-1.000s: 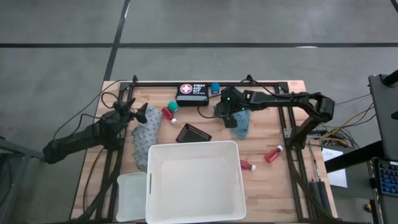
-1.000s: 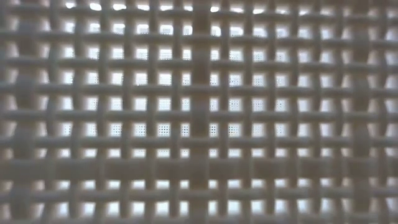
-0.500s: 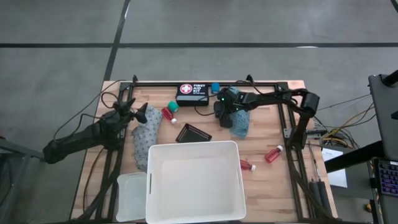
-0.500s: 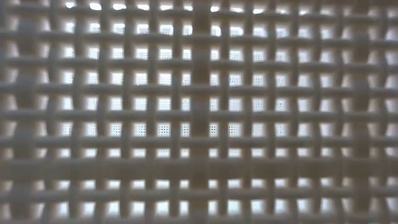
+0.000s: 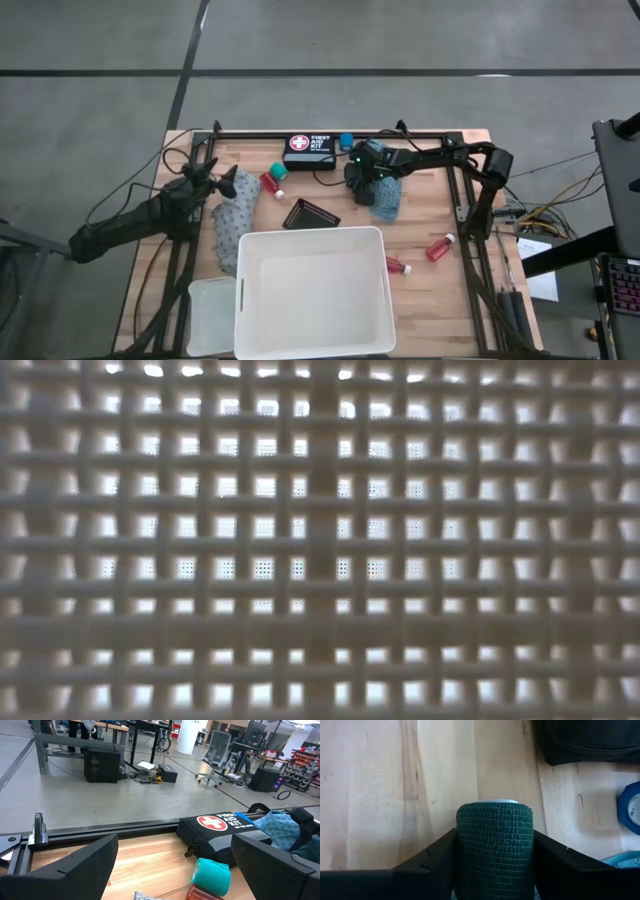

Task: Pick & Place Medicine items
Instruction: Put the black bandage into the black bin

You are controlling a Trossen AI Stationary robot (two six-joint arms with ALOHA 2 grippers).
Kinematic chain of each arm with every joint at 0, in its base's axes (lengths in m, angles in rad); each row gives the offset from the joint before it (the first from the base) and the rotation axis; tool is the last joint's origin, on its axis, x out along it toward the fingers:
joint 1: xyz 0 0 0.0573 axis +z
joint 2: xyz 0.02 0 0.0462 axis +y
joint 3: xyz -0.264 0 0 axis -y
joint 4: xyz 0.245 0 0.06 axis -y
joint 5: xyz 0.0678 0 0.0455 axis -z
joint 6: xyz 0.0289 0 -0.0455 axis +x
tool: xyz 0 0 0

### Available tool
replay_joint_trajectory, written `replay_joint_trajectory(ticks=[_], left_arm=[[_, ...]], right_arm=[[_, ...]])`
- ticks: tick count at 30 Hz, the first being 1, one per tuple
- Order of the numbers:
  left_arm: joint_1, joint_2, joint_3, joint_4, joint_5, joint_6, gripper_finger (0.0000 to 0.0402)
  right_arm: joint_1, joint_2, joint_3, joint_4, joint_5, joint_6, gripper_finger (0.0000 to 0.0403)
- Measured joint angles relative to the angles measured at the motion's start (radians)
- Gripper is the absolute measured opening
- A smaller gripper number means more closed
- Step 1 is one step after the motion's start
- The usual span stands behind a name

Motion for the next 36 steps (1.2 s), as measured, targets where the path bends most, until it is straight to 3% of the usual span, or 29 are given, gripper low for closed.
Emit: replay_joint_trajectory(ticks=[5,15,31,36], left_arm=[[0.0,0.0,0.0,0.0,0.0,0.0,0.0393],[0.0,0.0,0.0,0.0,0.0,0.0,0.0393],[0.0,0.0,0.0,0.0,0.0,0.0,0.0393],[0.0,0.0,0.0,0.0,0.0,0.0,0.0393]], right_arm=[[0.0,-0.002,0.0,0.0,0.001,0.012,0.0176],[0.0,-0.038,0.0,-0.012,0.001,0.013,0.0172],[0.0,-0.443,0.0,-0.192,-0.003,0.006,0.0171],[-0.001,-0.557,0.0,-0.189,-0.065,0.006,0.0171]])
